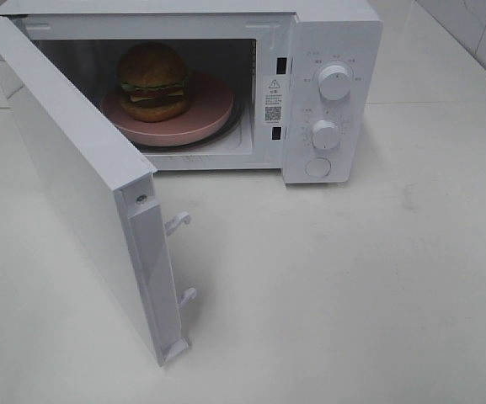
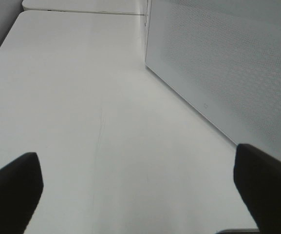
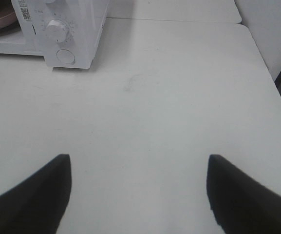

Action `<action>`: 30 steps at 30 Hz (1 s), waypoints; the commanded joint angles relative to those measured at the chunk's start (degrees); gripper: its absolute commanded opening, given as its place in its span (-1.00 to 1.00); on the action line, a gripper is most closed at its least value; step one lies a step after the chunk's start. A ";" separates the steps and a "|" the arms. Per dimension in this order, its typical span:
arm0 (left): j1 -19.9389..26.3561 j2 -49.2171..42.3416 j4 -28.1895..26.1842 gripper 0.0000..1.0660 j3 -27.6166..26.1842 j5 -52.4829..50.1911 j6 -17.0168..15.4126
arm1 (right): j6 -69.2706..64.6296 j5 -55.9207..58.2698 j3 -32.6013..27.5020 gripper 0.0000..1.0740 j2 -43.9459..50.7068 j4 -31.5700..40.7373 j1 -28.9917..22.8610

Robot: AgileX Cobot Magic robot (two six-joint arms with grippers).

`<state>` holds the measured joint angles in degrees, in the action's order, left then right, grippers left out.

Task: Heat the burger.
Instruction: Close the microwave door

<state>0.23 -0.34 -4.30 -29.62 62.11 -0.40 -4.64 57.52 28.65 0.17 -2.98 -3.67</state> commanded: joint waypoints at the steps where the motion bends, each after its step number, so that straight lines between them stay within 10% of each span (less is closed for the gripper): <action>1: -0.34 -0.86 -0.17 0.88 0.06 -0.80 0.00 | -0.29 -0.40 -0.11 0.40 1.78 0.17 0.34; 30: -0.34 -0.86 1.49 0.88 0.06 -0.80 -0.17 | -0.29 -0.40 -0.11 0.40 1.78 0.17 0.34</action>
<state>0.23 -0.34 -3.78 -29.62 62.11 -0.40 -4.64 57.52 28.65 0.17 -2.92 -3.67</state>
